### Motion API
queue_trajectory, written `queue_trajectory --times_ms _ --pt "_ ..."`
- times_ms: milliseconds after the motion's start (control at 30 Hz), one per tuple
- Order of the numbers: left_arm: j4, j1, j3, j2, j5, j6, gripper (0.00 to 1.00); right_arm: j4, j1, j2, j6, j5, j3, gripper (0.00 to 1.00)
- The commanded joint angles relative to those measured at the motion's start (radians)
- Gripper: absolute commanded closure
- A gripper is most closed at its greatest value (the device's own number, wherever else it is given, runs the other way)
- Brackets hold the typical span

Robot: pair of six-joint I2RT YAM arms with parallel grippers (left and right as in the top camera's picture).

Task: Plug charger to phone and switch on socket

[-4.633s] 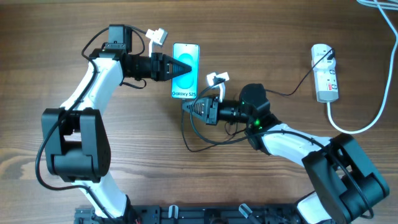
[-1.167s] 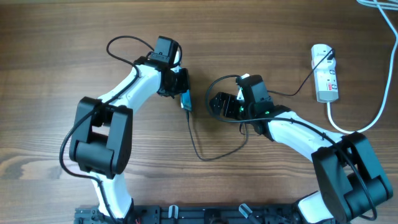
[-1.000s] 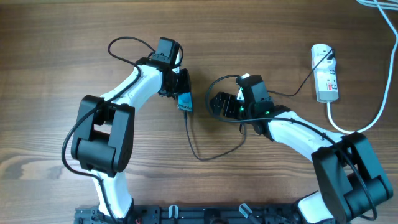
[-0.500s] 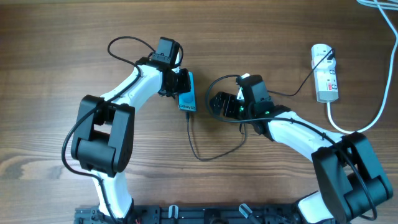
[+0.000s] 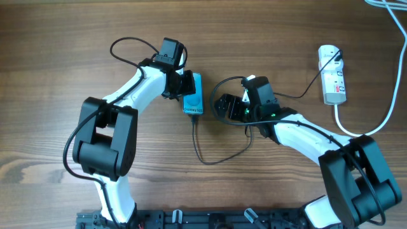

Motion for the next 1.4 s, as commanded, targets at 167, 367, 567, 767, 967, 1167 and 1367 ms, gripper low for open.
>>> queue_trajectory --times_ms 167,367,567,767,967,1167,1367 --pt "0.004 -0.004 -0.001 0.007 -0.009 0.002 0.56 0.003 0.005 -0.013 -0.010 0.021 0.006 0.00" --pt "0.004 -0.004 -0.001 0.007 -0.010 0.002 0.55 0.003 0.005 -0.013 -0.010 0.021 0.006 0.00" --pt "0.003 0.002 -0.001 0.006 -0.010 0.002 0.56 0.003 0.005 -0.013 -0.010 0.021 0.006 0.00" --pt "-0.012 0.039 0.000 0.006 -0.009 0.001 0.58 -0.017 0.005 -0.013 -0.010 -0.008 0.006 0.00" --pt "-0.019 0.067 0.000 0.006 -0.009 0.001 0.21 -0.060 0.005 -0.035 -0.014 -0.150 0.047 0.02" --pt "-0.019 0.066 0.000 0.006 -0.009 0.001 0.00 -0.379 0.005 -0.123 -0.098 -0.146 0.278 0.03" --pt "-0.019 0.066 0.000 0.006 -0.009 0.001 0.00 -0.868 -0.039 -0.162 -0.155 0.164 0.568 0.00"
